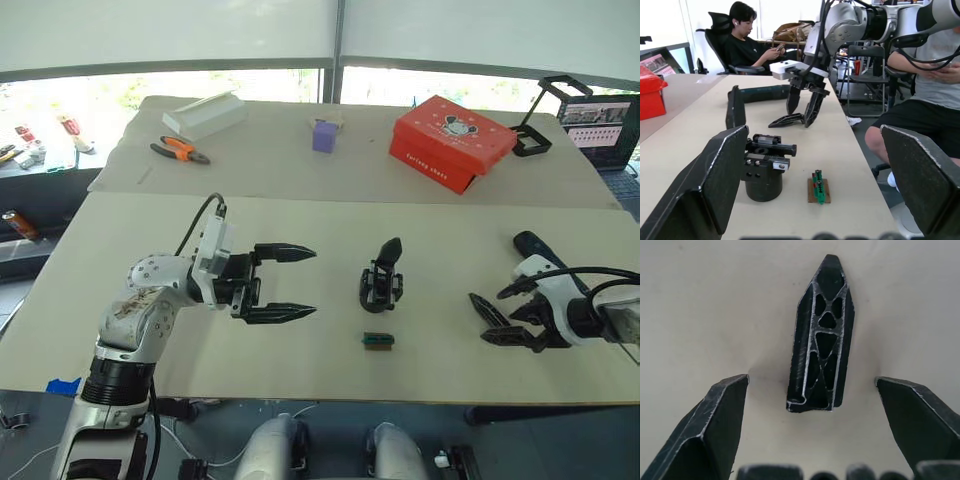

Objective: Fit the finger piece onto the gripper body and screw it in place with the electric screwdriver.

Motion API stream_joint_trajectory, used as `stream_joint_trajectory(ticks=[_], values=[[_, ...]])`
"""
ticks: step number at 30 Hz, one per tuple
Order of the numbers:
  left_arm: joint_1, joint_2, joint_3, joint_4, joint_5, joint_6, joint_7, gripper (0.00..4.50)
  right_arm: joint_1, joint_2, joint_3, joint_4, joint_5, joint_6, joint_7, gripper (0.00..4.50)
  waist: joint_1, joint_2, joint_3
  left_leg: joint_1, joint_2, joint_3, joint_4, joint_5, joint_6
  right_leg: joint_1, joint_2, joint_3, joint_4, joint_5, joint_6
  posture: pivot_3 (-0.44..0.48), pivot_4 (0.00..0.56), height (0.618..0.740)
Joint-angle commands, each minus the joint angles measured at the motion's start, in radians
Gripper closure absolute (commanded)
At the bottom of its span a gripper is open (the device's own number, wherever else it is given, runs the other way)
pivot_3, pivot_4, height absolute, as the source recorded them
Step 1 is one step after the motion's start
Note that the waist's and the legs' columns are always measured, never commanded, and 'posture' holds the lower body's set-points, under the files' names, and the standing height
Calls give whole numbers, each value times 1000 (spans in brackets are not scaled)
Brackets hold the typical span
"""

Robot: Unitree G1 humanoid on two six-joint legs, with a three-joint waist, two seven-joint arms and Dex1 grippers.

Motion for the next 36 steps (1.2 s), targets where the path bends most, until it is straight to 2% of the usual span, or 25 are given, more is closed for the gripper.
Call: stream_joint_trajectory(ticks=[1, 6, 10, 12, 14, 16, 18, 20, 25, 27, 36], values=[[7, 15, 6, -52, -27, 4, -7, 0, 10, 23, 27, 13, -28, 12, 18, 1468, 0, 0, 0, 0, 0, 0, 0, 0, 0, 0, 0, 0, 0, 0, 0, 0, 150, 740], [-14, 13, 3, -63, -42, 29, 7, 0, 73, 28, -25, -25, -51, 1, 12, 3281, 2, -2, -1, 2, 0, 0, -1, 0, -1, 1, 1, 0, 0, 0, 0, 0, 150, 740], [-85, -43, 58, -121, -169, 179, 204, 0, 289, -9, -222, -170, -83, -158, 13, 3384, 29, -2, -1, 2, 0, -1, -1, 0, -1, 2, 1, -1, 0, -1, 0, 0, 150, 740], [-143, -77, 76, -111, -234, 293, 341, 0, 350, 93, -407, -285, -99, -306, -60, 3384, 31, -2, -1, 2, -1, -2, -1, 1, -1, 2, 1, 0, 0, -1, 1, 0, 150, 740], [-214, -135, 95, -68, -272, 375, 494, 0, 317, 243, -553, -407, -123, -419, -217, 3384, 25, -2, -1, 1, -1, -1, -1, 2, -1, 7, 1, 0, 1, -1, 1, 0, 150, 740], [-275, -189, 104, -24, -280, 419, 601, 0, 294, 335, -601, -544, -136, -430, -313, 3384, 25, 0, 0, 2, -2, 0, -1, 5, -1, 6, 1, 3, 2, -2, 3, 0, 150, 740], [-347, -278, 106, 31, -281, 439, 713, 0, 260, 414, -532, -689, -186, -441, -407, 3384, 26, 1, 0, 2, -1, 0, -2, 5, -3, 5, 2, 3, 4, -5, 9, 0, 150, 740], [-391, -349, 103, 62, -298, 454, 760, 0, 207, 478, -439, -765, -246, -464, -493, 3384, 25, -2, 0, 4, 0, -2, -2, 6, -3, 6, 6, 3, 3, -7, 6, 0, 150, 740], [-422, -417, 63, 66, -288, 471, 774, 0, 117, 536, -273, -800, -375, -482, -580, 3384, 17, -2, 0, 3, 0, -1, -4, 10, 1, 4, 8, 4, 3, -4, -1, 0, 150, 740], [-435, -487, 64, 72, -298, 458, 824, 0, 113, 552, -196, -800, -433, -495, -603, 3384, 17, -2, 0, 2, 0, -1, -3, 10, 0, 5, 10, 4, 2, -5, -2, 0, 150, 740], [-406, -572, 38, 15, -323, 491, 859, 0, 107, 587, -128, -797, -487, -510, -578, 3384, 3, -2, 0, 2, 2, -1, -4, 12, -3, 4, 15, 10, 3, -6, -4, 0, 150, 740]])
